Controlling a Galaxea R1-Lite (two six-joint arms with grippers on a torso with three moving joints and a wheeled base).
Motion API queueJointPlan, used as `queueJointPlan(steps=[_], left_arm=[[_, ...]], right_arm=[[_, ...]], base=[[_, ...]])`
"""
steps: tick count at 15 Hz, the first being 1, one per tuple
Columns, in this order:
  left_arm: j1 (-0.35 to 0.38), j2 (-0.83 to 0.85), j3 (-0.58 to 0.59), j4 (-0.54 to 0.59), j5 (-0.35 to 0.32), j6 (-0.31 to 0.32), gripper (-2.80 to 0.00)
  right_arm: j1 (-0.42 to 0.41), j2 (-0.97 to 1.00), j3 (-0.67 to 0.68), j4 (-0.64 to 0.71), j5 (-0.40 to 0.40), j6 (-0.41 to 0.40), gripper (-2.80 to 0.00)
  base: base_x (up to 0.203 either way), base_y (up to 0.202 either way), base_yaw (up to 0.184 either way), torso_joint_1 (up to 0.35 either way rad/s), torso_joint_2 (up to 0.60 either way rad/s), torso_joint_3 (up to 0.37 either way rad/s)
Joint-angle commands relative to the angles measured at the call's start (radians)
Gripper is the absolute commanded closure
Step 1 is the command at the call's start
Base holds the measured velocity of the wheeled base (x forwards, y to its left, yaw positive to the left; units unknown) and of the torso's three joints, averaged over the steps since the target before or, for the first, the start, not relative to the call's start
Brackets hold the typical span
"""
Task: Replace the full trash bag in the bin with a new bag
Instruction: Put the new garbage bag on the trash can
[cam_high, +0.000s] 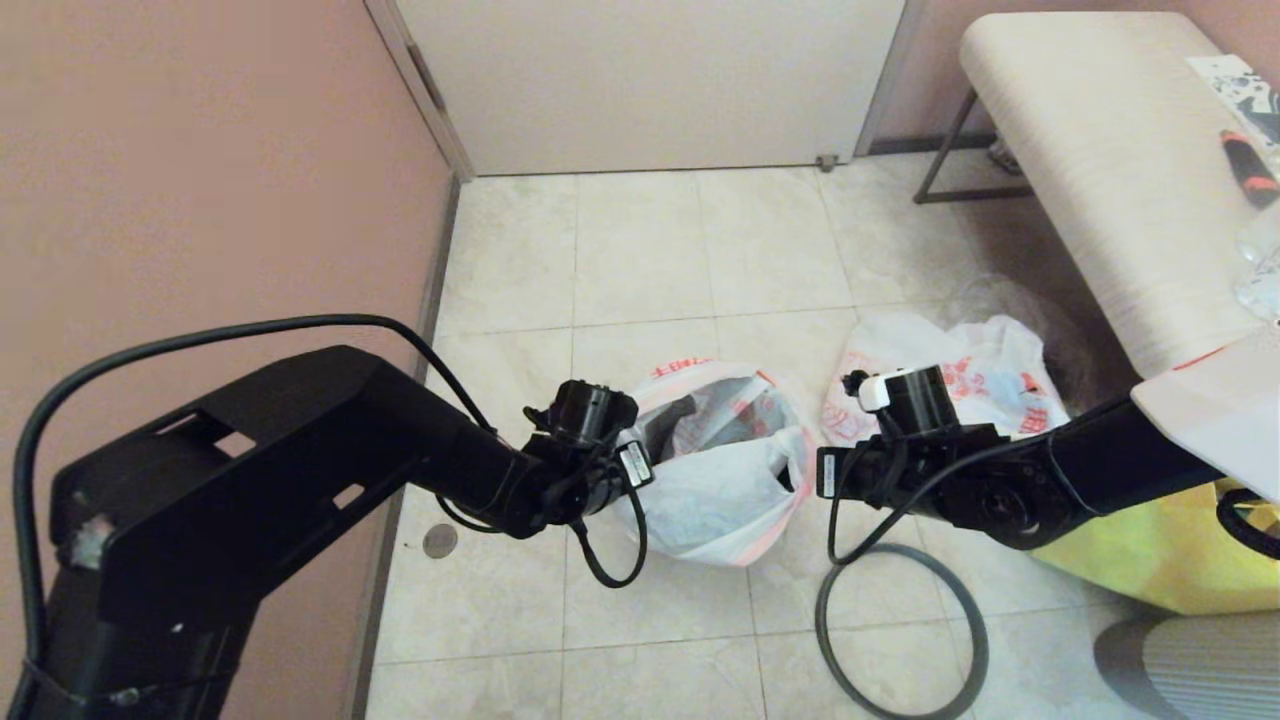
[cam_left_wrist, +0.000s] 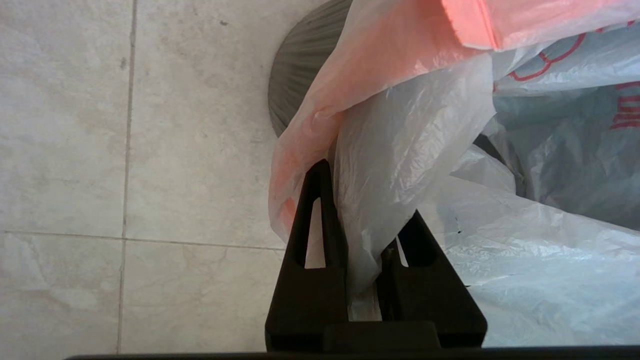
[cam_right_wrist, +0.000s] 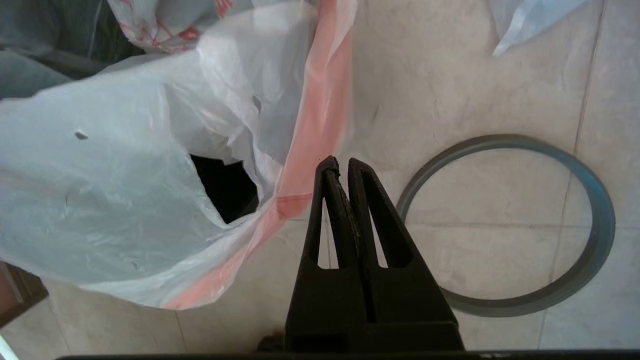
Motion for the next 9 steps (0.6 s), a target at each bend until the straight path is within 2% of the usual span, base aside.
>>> queueJointPlan(steps=[1, 3, 4, 6, 9], left_arm=[[0.001, 0.005, 0.0, -0.002, 0.002, -0.004, 0.0], [0.001, 0.007, 0.0, -0.002, 0.002, -0.004, 0.0], [0.001, 0.007, -0.001, -0.002, 0.002, -0.002, 0.0], [0.001, 0.01, -0.001, -0.004, 0.002, -0.002, 0.0], [0.002, 0.009, -0.001, -0.003, 0.003, -0.002, 0.0]], right_arm=[[0.001, 0.006, 0.0, -0.005, -0.001, 0.002, 0.0], [0.009, 0.004, -0.006, -0.005, -0.005, 0.001, -0.04], [0.018, 0.004, -0.007, -0.006, -0.029, -0.001, -2.8], [0.039, -0.004, -0.007, -0.006, -0.089, 0.002, -2.8], [0.043, -0.004, -0.005, -0.006, -0.092, -0.001, -2.8]], base=[[0.0, 0.0, 0.0, 0.0, 0.0, 0.0], [0.0, 0.0, 0.0, 0.0, 0.0, 0.0], [0.0, 0.0, 0.0, 0.0, 0.0, 0.0], [0.0, 0.0, 0.0, 0.0, 0.0, 0.0], [0.0, 0.0, 0.0, 0.0, 0.0, 0.0]])
